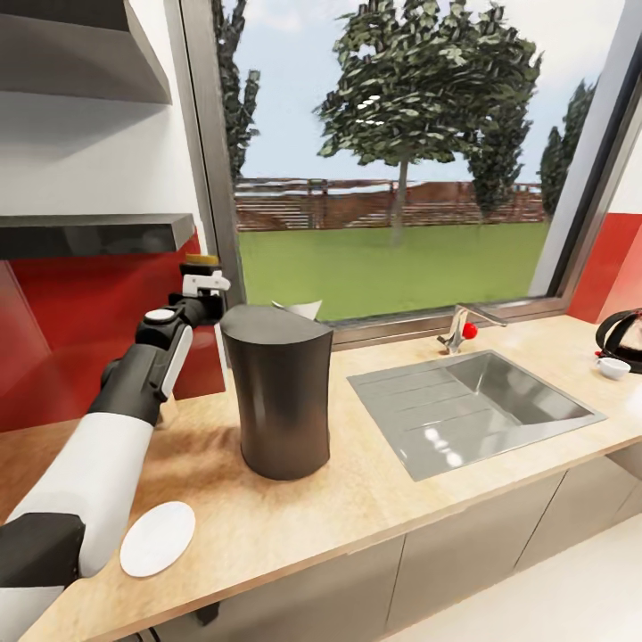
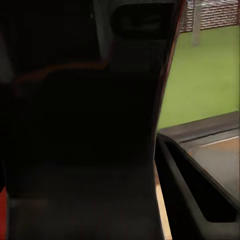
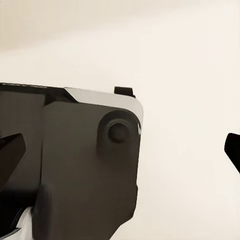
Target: Set up a coffee station on the kitchen countertop: keep the coffee maker on the countertop, move the bottle of coffee from the kitchen shelf to the counter next to the coffee maker, place a paper coffee filter on top of the coffee maker, put the saucer next to the coffee maker with the coffee cup on the saucer, and place the electric kettle next to the coffee maker.
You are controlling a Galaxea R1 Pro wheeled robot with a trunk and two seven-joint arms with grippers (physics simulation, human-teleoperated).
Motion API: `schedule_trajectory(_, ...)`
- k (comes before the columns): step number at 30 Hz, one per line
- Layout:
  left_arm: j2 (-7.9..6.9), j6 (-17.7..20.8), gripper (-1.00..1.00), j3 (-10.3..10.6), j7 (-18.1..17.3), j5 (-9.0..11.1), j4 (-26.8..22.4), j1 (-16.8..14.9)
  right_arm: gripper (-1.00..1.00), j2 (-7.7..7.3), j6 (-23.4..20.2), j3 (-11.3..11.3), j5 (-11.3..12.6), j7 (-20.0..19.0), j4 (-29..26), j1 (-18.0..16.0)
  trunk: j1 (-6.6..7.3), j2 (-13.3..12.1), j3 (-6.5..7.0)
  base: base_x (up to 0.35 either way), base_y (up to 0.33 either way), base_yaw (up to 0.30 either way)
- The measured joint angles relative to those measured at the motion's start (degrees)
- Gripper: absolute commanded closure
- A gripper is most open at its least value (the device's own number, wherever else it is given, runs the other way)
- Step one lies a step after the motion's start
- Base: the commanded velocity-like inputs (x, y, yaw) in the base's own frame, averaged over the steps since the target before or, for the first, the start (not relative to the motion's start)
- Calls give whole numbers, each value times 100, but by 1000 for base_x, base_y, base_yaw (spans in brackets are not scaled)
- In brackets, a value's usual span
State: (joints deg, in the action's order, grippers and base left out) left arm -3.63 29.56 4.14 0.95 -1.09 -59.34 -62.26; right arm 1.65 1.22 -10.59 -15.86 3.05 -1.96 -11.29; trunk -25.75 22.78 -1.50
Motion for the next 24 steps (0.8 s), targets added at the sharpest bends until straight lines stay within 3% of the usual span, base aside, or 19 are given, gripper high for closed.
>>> schedule_trajectory(4, -11, -4, 100, -112, 1, -16, 0, 32, -100, 0, 5, 0, 0, 0, -1, 0, 0, 0, 0, 0, 0, 0)
schedule_trajectory(7, -107, -4, 100, -318, -12, -32, 4, 34, -100, 0, 5, 0, 0, 0, -2, 0, 0, 0, 0, 0, 0, 0)
schedule_trajectory(12, -327, -54, 100, -384, -44, -2, 18, 229, -100, 0, 5, 0, 0, 0, 0, 0, 0, -1, -1, 0, 0, 0)
schedule_trajectory(16, -354, -654, 100, -387, -67, 9, 83, 684, -100, 1, 5, 7, 0, 0, 0, 0, 0, -1, -1, 0, 0, 0)
schedule_trajectory(21, -330, -1525, 100, -370, -74, 23, 91, 1475, -100, 0, 36, 9, -2, 0, -3, 1, 1, 2, -1, 0, 0, 0)
schedule_trajectory(24, -347, -1652, 100, -385, -72, 18, 91, 1690, -100, 0, 229, 9, -7, -1, 2, 0, 0, -1, 0, 0, 0, 0)
